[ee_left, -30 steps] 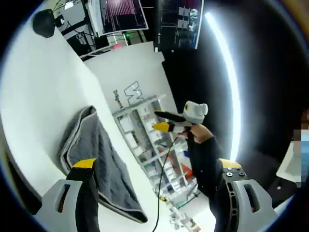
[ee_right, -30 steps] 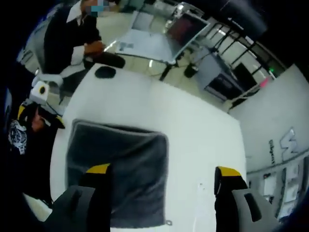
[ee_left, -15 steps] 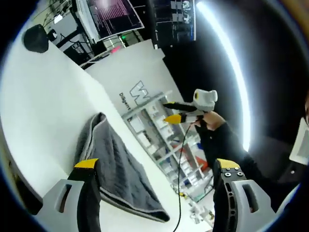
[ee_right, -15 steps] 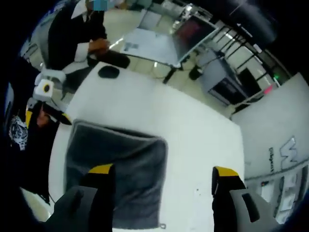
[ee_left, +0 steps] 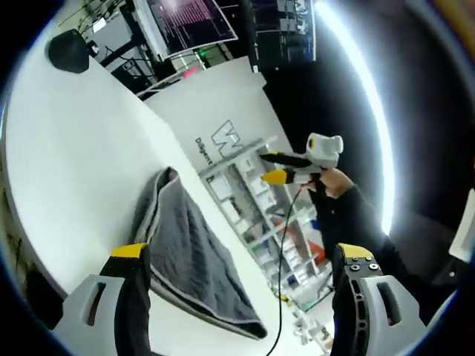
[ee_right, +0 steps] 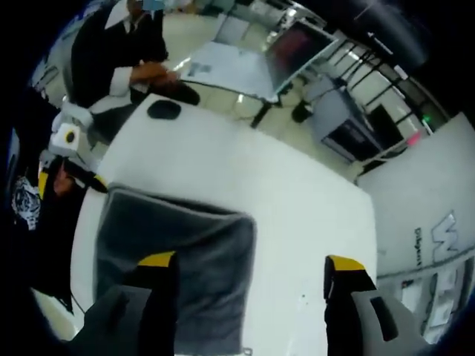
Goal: Open the folded towel by lifting each exposed corner and separating the folded layers until the towel lies flat within the target outline without major curled edges
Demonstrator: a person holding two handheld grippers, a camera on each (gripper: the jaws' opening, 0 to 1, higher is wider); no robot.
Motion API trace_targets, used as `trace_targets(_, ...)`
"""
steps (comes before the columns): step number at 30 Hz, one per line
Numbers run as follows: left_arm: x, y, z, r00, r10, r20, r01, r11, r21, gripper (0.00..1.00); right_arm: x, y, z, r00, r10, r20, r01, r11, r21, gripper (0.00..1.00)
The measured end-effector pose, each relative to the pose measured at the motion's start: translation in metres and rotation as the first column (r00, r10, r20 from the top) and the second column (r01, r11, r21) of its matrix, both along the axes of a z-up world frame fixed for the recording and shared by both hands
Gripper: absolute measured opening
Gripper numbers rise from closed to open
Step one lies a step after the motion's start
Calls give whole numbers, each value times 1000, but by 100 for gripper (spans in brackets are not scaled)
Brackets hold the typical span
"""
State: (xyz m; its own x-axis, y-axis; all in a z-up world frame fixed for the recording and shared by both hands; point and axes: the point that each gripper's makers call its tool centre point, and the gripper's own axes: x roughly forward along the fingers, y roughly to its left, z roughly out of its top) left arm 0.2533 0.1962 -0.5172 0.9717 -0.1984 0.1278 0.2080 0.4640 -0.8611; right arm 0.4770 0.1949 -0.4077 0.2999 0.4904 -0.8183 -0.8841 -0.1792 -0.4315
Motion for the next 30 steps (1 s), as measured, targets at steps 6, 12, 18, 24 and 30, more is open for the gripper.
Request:
trace_targets(6,6,6,-9,999,16,-46,-16,1000,0,99,-2,15,-7,999,38,-19,-38,999,17,77)
trace_targets(12,12,9,-20,996,19,-84,-21,1000,-23,93,6,22,-16,998,58,-33,-58,998,-1,77)
trace_targets(18,15,4,-26,993,6,-121,1,998,56,85,19,24,-21,997,64,-43,-65,998,-10,76)
trace_targets(24,16,7,-28,992,23,-124,-15,998,65,79,32,30,-26,996,65,-55,-65,998,-4,76)
trace_targets(30,15,5,-24,994,23,-110,-11,994,107,76,26,31,-35,995,71,-65,-72,997,-7,75)
